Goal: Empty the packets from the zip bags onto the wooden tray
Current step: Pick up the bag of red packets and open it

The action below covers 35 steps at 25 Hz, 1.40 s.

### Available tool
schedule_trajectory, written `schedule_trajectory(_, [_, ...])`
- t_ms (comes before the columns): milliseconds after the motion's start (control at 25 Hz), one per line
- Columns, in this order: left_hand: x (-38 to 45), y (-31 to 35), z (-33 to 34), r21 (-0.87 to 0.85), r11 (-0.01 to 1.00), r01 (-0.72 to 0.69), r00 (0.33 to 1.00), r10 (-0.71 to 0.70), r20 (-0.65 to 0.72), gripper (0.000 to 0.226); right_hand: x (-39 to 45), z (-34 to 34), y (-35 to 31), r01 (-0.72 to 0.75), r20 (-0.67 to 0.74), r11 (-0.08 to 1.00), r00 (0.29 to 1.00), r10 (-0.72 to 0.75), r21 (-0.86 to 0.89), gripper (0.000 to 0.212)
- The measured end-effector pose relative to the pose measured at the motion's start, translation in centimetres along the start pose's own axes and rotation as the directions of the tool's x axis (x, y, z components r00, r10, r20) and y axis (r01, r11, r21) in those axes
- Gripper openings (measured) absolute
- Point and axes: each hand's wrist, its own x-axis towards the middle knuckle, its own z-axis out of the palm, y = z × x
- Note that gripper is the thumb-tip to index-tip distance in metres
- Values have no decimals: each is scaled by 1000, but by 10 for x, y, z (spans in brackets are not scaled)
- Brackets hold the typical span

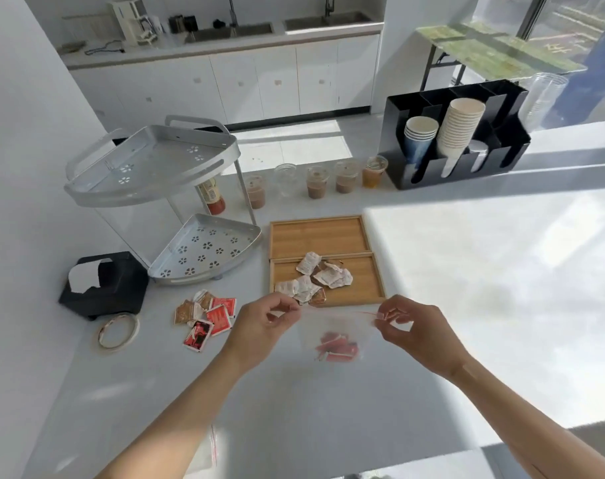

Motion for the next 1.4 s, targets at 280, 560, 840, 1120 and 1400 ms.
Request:
schedule_trajectory(280, [-8, -16, 22, 69, 997, 38, 999, -37, -18, 13, -25, 13, 20, -37, 11, 995, 999, 38, -97, 15])
schedule_trajectory(560, [5, -2, 40, 210, 978, -7, 981, 47, -186, 9, -23, 41, 6, 76, -11, 960, 997, -82, -270, 21])
schedule_trajectory(840, [-9, 16, 59, -103, 851, 515, 846, -485, 223, 37, -38, 67, -5, 202, -116, 828, 946, -304, -524, 30])
schedule_trajectory(1120, [-11, 14, 50, -57, 879, 473, 865, -450, 224, 16, -42, 64, -20, 72, 4, 950, 997, -75, -303, 34])
schedule_trajectory(1400, [-9, 11, 47, 34, 935, 353, 904, -350, 244, 27, -8, 62, -29, -234, 239, 963, 951, 197, 137, 24])
